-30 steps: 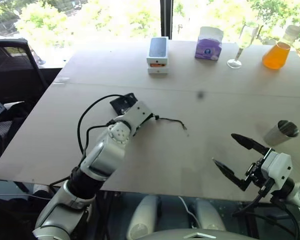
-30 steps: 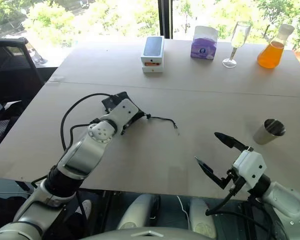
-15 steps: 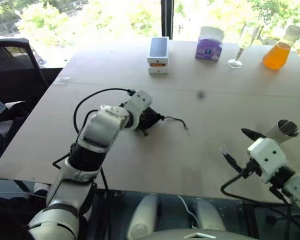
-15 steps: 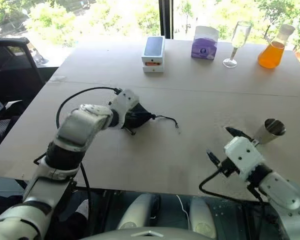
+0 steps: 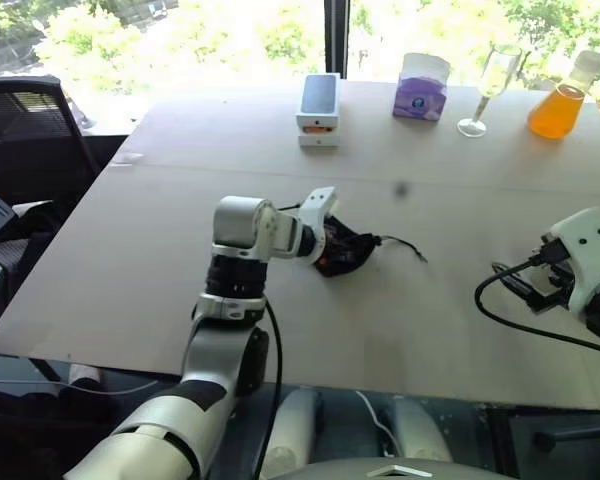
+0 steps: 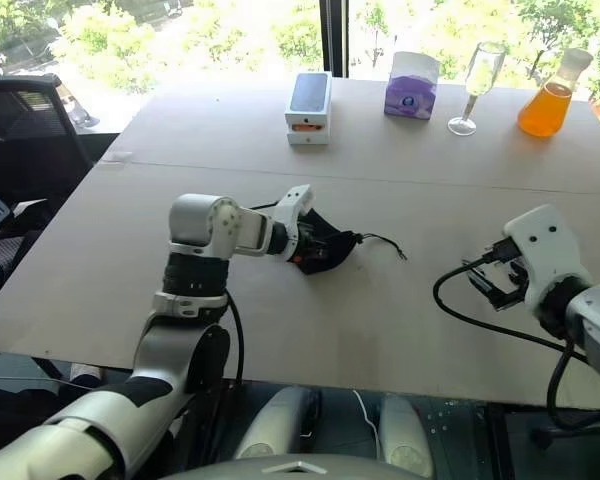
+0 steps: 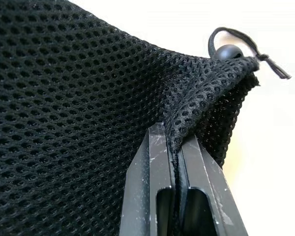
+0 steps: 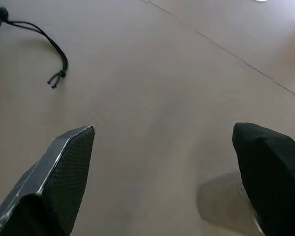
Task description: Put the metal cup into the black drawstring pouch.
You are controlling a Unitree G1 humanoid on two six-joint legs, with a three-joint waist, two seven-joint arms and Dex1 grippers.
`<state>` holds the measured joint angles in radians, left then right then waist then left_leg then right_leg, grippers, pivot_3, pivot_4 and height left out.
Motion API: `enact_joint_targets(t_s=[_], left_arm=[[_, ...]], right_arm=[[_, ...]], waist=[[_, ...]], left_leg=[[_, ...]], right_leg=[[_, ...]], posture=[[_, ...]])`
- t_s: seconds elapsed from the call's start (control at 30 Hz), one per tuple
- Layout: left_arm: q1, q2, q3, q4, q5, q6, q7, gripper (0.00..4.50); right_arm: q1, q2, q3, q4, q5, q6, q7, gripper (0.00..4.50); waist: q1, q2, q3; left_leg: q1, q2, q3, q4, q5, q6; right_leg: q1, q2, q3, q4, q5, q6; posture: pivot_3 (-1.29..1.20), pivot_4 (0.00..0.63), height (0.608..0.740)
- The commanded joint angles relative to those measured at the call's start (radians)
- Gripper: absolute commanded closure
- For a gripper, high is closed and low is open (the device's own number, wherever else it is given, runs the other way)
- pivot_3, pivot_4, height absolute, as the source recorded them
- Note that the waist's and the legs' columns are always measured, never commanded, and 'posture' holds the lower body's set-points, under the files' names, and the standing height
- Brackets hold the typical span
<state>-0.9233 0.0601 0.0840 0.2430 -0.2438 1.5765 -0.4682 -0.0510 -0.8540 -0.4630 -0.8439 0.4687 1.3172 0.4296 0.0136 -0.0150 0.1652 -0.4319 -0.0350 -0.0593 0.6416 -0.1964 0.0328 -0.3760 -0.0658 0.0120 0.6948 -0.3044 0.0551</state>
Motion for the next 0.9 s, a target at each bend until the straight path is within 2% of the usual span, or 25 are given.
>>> enact_joint_targets(t_s=[0.03, 0.2, 0.33, 0.4, 0.5, 0.9], left_arm=[[-0.045, -0.043, 0.029, 0.0, -0.021, -0.034, 0.038, 4.46], [-0.052, -0.071, 0.039, -0.007, -0.037, -0.036, 0.075, 4.46], [-0.043, -0.072, 0.033, -0.017, -0.051, -0.036, 0.093, 4.46], [-0.035, -0.072, 0.028, -0.028, -0.057, -0.03, 0.101, 4.5], [-0.03, -0.071, 0.028, -0.037, -0.063, -0.025, 0.11, 4.5], [-0.019, -0.087, 0.028, -0.043, -0.077, -0.022, 0.16, 4.5]], right_arm=[[-0.033, -0.072, -0.067, 0.052, 0.013, 0.077, 0.037, 0.0], [-0.023, -0.191, -0.073, 0.161, 0.015, 0.102, 0.1, 0.0], [-0.017, -0.254, -0.026, 0.221, 0.021, 0.06, 0.154, 0.0], [-0.035, -0.274, 0.011, 0.281, 0.013, 0.025, 0.17, 0.54], [-0.056, -0.297, 0.054, 0.335, 0.014, -0.008, 0.191, 1.7], [-0.191, -0.362, 0.316, 0.524, -0.027, -0.118, 0.267, 1.7]], waist=[[0.0, 0.0, 0.0], [-0.004, 0.0, 0.0], [-0.003, 0.0, 0.0], [-0.002, 0.0, 0.0], [-0.002, 0.0, 0.0], [-0.002, 0.0, 0.001]], left_leg=[[0.0, 0.0, 0.0, 0.0, 0.0, 0.0], [0.0, 0.0, 0.001, -0.002, 0.0, 0.0], [0.0, 0.0, 0.001, -0.002, 0.0, 0.0], [0.0, 0.0, 0.002, -0.002, 0.0, 0.0], [0.0, 0.0, 0.002, -0.002, 0.0, 0.0], [0.0, 0.0, 0.002, -0.002, 0.002, -0.004]], right_leg=[[0.0, 0.0, 0.0, 0.0, 0.0, 0.0], [-0.001, 0.0, 0.001, 0.0, 0.0, 0.0], [-0.001, 0.0, 0.001, 0.0, 0.0, 0.0], [-0.001, 0.0, 0.001, -0.001, 0.0, 0.0], [-0.001, 0.0, 0.002, -0.001, 0.0, 0.0], [-0.001, 0.0, 0.001, -0.001, 0.0, 0.0]], posture=[[0.0, 0.15, 0.74], [0.0, 0.15, 0.74], [0.0, 0.15, 0.74], [0.0, 0.15, 0.74], [0.0, 0.15, 0.74], [0.0, 0.15, 0.74]])
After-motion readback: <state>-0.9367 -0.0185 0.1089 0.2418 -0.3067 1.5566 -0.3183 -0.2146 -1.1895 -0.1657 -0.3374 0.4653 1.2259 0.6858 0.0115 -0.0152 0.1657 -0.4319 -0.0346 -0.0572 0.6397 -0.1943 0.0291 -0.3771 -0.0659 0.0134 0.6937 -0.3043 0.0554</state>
